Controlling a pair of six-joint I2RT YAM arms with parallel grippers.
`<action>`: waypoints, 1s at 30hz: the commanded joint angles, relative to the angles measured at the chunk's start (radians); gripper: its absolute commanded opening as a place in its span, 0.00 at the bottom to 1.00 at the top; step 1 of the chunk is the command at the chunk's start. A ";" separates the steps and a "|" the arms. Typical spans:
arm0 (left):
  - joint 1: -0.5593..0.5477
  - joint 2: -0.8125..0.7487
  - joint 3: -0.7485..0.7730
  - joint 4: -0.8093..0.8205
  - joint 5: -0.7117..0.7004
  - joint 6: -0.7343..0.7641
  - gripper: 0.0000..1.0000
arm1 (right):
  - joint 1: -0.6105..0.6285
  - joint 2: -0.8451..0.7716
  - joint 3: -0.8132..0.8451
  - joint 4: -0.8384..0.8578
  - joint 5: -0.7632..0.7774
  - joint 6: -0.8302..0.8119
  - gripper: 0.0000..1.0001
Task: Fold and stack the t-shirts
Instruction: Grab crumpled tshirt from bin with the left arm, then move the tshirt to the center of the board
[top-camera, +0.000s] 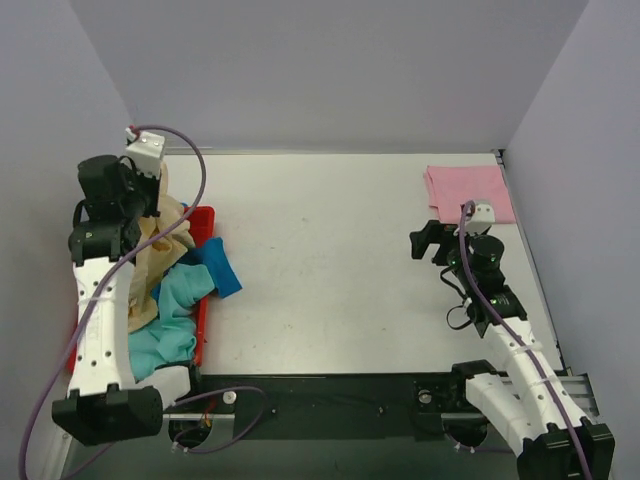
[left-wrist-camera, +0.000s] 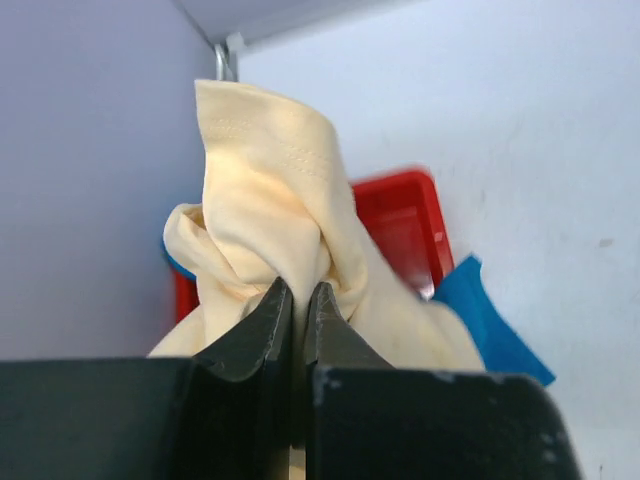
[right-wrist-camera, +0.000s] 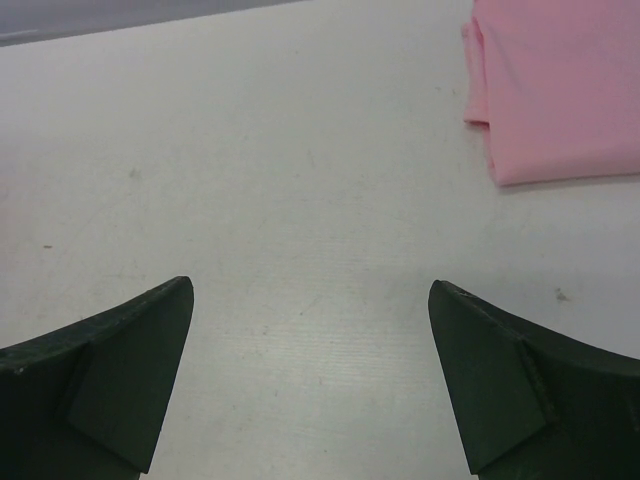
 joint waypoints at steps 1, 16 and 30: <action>-0.031 -0.102 0.233 -0.014 0.144 0.026 0.00 | 0.076 0.005 0.097 0.018 -0.024 -0.059 0.98; -0.555 0.143 0.572 -0.178 0.316 -0.017 0.00 | 0.110 0.150 0.387 -0.183 -0.306 -0.066 1.00; -0.675 0.821 0.791 -0.064 0.430 -0.283 0.00 | 0.056 0.221 0.459 -0.499 -0.213 -0.128 0.99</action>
